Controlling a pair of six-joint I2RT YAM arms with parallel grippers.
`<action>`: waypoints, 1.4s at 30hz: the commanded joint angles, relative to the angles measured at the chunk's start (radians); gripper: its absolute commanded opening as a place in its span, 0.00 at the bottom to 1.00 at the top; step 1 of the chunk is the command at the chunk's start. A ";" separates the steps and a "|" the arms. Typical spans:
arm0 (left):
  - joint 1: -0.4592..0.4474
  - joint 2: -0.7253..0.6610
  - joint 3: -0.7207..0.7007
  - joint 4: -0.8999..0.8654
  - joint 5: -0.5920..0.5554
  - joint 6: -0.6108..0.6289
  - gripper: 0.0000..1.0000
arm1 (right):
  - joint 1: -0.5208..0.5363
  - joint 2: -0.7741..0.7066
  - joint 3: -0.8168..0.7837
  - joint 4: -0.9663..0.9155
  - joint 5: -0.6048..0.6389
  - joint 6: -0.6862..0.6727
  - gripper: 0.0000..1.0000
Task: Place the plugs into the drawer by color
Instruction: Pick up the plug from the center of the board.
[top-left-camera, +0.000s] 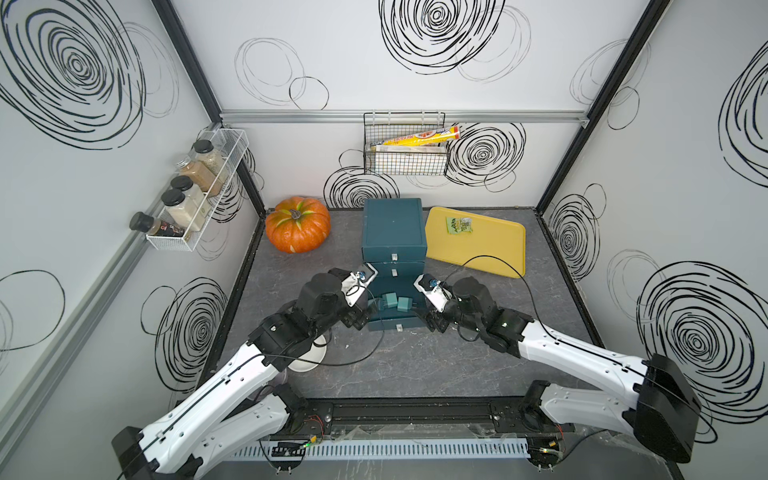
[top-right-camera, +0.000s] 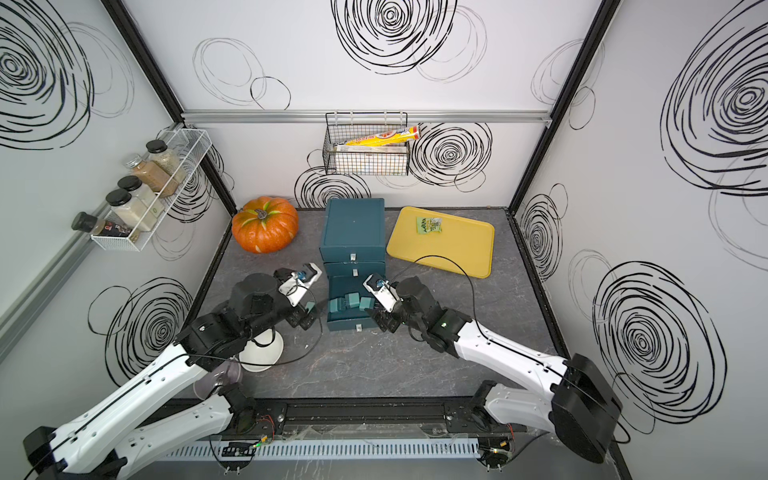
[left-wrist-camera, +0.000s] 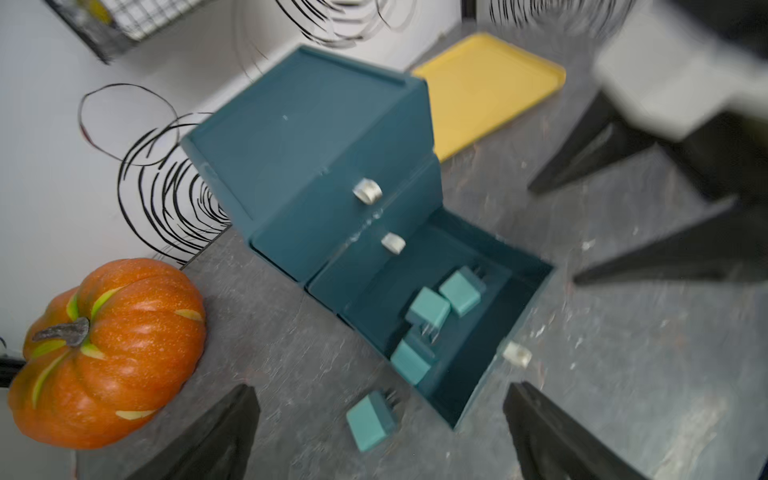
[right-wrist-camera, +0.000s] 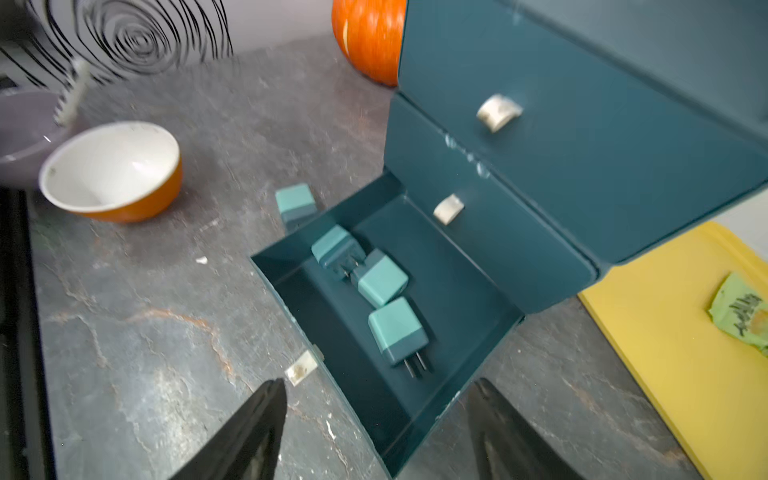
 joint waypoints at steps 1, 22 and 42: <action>-0.017 0.006 -0.042 -0.042 -0.004 0.322 0.99 | -0.002 -0.109 -0.058 0.138 -0.009 0.033 0.74; 0.190 0.550 0.125 -0.182 -0.047 0.705 0.99 | -0.003 -0.252 -0.137 0.188 0.021 0.051 0.75; 0.279 0.781 0.095 0.031 0.081 0.740 0.99 | -0.003 -0.286 -0.156 0.202 0.036 0.053 0.69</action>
